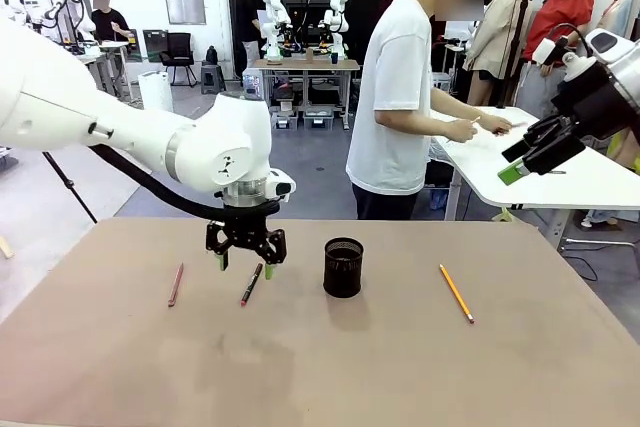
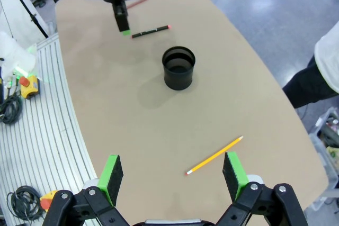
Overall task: Place the pens into the pen holder.
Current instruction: Pick up a writing instrument from the table and place it into the Pen holder.
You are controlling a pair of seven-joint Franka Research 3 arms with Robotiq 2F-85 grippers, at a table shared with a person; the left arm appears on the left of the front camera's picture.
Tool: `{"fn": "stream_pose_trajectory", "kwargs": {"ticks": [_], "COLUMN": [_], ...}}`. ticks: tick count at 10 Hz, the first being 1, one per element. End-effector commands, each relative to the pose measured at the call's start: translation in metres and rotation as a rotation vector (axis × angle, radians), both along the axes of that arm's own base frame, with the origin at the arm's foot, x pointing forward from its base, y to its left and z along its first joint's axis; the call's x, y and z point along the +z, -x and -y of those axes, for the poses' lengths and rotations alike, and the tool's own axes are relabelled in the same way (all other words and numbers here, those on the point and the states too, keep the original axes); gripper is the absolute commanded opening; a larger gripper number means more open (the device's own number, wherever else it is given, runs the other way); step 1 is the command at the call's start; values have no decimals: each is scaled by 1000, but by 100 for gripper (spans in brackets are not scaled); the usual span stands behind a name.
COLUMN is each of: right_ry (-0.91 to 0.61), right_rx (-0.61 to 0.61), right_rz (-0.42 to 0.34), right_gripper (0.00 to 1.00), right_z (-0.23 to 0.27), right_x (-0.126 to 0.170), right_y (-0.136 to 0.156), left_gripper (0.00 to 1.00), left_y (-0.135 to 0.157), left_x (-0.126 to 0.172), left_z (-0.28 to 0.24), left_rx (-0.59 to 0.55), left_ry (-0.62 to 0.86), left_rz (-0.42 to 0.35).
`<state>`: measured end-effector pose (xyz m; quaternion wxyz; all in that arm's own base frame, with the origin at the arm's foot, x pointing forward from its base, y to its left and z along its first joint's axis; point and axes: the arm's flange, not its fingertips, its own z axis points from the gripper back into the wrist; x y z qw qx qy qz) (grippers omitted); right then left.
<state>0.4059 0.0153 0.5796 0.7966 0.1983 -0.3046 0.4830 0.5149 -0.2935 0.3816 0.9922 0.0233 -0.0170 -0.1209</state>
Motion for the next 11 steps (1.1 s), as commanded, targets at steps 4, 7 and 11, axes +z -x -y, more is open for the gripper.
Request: {"fn": "stream_pose_trajectory", "kwargs": {"ticks": [4, 7, 11], "right_ry": [-8, -8, -8], "right_rx": [5, 5, 5], "right_rz": [3, 3, 3], "right_gripper": [100, 100, 100], "right_z": [0, 0, 0], "right_x": [1, 1, 1], "right_y": [0, 0, 0], "left_gripper": [100, 100, 100], "left_y": [-17, -21, -48], "left_x": [-7, -11, -35], "left_z": [-5, -3, 1], "left_rx": [-46, 7, -7], "left_ry": [78, 54, 84], "left_rz": [140, 76, 59]}}
